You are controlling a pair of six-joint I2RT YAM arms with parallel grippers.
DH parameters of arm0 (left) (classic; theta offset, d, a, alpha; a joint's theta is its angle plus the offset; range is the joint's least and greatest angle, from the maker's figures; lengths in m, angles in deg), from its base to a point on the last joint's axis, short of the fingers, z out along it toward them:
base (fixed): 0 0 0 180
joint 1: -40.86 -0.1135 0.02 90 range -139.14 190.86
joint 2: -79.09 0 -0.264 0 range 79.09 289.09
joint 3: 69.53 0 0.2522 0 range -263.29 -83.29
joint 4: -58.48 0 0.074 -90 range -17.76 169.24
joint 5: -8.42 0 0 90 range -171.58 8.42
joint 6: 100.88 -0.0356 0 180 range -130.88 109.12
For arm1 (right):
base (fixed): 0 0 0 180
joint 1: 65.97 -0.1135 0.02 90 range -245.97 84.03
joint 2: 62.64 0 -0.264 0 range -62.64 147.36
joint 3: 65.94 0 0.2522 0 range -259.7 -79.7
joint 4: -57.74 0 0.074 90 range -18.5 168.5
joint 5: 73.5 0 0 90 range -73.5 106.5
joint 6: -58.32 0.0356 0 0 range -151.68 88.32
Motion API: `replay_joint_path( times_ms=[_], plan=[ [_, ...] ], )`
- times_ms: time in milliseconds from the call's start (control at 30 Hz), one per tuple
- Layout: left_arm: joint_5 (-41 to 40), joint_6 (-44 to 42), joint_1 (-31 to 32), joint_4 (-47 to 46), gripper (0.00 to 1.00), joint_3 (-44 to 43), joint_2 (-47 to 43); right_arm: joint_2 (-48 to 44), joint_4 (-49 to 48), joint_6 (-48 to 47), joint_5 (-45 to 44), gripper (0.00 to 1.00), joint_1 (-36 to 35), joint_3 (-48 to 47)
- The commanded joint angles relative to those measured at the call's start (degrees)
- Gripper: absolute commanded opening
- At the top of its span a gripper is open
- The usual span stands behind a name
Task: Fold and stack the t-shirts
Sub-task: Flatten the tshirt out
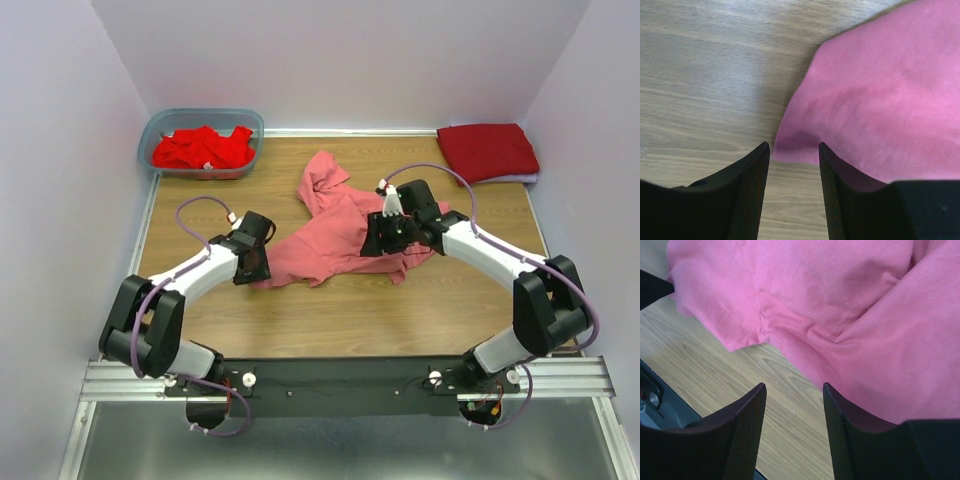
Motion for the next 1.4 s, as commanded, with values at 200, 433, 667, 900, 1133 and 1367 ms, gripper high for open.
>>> replay_joint_path(
  times_ms=[200, 433, 667, 900, 1133, 1367],
  plan=[
    [-3.6, 3.3, 1.2, 2.2, 0.52, -1.7, 6.8, -6.0, -2.0, -1.9, -0.7, 0.57, -0.4, 2.8],
    [-2.3, 4.4, 1.3, 0.6, 0.35, -0.2, 8.9, -6.8, -2.5, -1.9, -1.2, 0.68, -0.4, 3.1],
    [-2.4, 4.7, 1.6, 0.5, 0.09, 0.4, 8.9, -7.1, -2.5, -1.8, -3.0, 0.73, -0.3, 3.4],
    [-7.3, 3.3, 1.5, 6.2, 0.0, -6.9, 4.4, -10.0, -1.0, 2.7, -13.0, 0.75, -0.3, 6.0],
    [-11.6, -0.2, 1.6, 9.1, 0.0, -13.8, -0.7, -17.4, 4.1, 8.0, -24.3, 0.69, 3.2, 11.7],
    [-13.7, -4.7, 1.4, 4.6, 0.0, -15.0, -6.1, -19.9, 5.1, 9.1, -18.1, 0.63, 7.7, 16.3]
  ],
)
